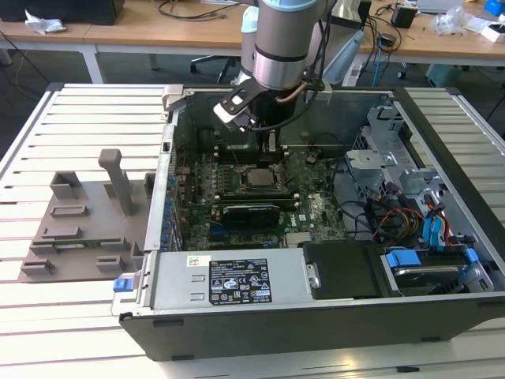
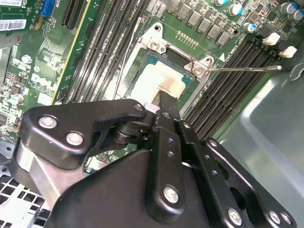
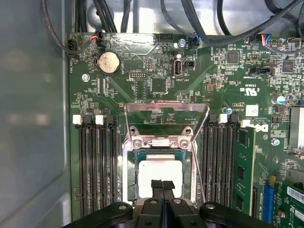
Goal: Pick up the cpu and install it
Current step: 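Place the cpu into insertion slot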
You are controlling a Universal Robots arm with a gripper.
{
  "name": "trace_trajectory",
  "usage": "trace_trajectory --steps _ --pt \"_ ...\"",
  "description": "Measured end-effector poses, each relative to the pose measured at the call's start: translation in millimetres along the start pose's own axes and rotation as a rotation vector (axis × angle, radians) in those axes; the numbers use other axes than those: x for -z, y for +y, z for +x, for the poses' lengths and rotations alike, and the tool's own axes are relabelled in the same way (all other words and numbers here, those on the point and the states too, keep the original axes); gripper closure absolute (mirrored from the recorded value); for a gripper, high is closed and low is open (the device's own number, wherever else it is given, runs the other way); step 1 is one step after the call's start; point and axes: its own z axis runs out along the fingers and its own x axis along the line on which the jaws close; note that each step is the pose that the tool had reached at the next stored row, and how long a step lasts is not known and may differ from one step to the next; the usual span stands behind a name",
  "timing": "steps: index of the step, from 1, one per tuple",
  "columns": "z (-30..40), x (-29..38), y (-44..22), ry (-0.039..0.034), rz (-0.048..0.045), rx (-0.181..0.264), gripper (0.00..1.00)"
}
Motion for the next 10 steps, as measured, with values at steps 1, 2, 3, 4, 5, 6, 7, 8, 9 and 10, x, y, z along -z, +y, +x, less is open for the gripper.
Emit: trace_trajectory --steps 1,2,3,4,5,6,7,8,9,10 --pt "0.0 1.5 -0.1 0.0001 0.0 0.0 0.89" --pt "-0.1 3.6 -0.2 0.0001 0.0 0.0 0.89" --pt "-0.2 6.0 -0.3 0.0001 0.0 0.0 0.89" --pt "-0.2 7.7 -0.3 0.0001 -0.0001 0.0 0.89" --pt "-0.3 9.5 -0.4 0.0001 0.0 0.0 0.89" --pt "-0.3 11.4 -0.5 0.0001 0.0 0.0 0.89" --pt "-0.4 12.5 -0.5 0.0001 0.0 0.0 0.89" --pt "-0.4 13.5 -0.6 0.0001 0.0 0.0 0.89" --pt "-0.5 15.2 -0.7 0.0001 0.0 0.0 0.89" --pt "-0.5 16.3 -0.7 0.0001 0.0 0.0 0.89"
